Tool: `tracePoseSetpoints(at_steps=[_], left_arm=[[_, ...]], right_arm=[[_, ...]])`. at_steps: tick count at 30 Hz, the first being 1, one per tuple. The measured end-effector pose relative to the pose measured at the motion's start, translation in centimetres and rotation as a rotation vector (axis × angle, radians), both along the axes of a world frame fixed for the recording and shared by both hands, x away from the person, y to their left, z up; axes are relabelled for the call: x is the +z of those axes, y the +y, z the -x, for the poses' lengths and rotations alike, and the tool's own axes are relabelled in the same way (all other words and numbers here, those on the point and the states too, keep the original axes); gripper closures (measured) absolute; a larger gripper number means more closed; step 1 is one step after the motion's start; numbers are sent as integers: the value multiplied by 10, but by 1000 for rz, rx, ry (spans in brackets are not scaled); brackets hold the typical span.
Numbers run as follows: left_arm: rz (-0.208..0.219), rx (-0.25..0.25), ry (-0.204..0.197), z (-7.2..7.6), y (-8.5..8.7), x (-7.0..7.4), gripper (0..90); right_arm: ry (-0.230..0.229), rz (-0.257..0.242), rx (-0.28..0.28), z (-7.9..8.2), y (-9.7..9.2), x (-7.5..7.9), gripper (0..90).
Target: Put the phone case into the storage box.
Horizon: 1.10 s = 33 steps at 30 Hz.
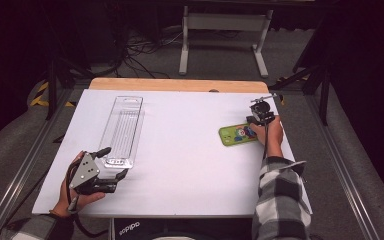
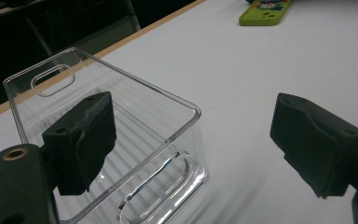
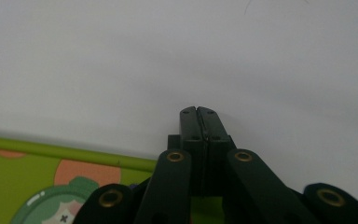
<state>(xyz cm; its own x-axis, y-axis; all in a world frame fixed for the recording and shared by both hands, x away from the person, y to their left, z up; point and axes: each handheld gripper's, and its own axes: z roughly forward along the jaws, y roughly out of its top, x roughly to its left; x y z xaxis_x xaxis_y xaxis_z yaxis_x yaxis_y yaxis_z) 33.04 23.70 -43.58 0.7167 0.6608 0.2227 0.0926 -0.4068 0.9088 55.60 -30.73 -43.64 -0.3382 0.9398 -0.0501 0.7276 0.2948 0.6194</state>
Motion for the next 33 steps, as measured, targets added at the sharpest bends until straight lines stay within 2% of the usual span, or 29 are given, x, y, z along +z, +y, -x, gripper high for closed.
tracePoseSetpoints(at_steps=[1,4,6,8,12,13,21,26,28,31,32,33], left_arm=[[-8,3,-6,0,0,0,148],[2,1,-7,1,-1,0,147],[-4,5,-10,1,0,1,146],[-4,5,-12,2,0,1,145],[-14,3,-11,2,1,1,145],[-4,5,-6,3,1,1,144],[-12,6,-12,2,1,1,143],[-17,2,-6,2,0,1,142],[-11,4,-4,2,0,0,142],[-14,0,-4,2,0,0,142],[-27,-3,-14,2,0,1,141],[-20,-2,-8,2,-1,0,141]], right_arm=[[2,4,13,8,-2,0,900],[6,-3,13,15,-4,0,900],[2,37,33,24,-5,1,900],[-8,53,46,31,-4,0,900],[-15,51,67,47,-4,-1,899],[-16,47,68,51,-4,-1,899],[-23,67,113,84,0,-2,886],[2,40,127,94,-2,0,866],[5,59,151,100,-1,0,867],[5,61,169,104,0,0,866],[13,60,189,108,2,1,862],[13,60,189,108,2,1,862]])
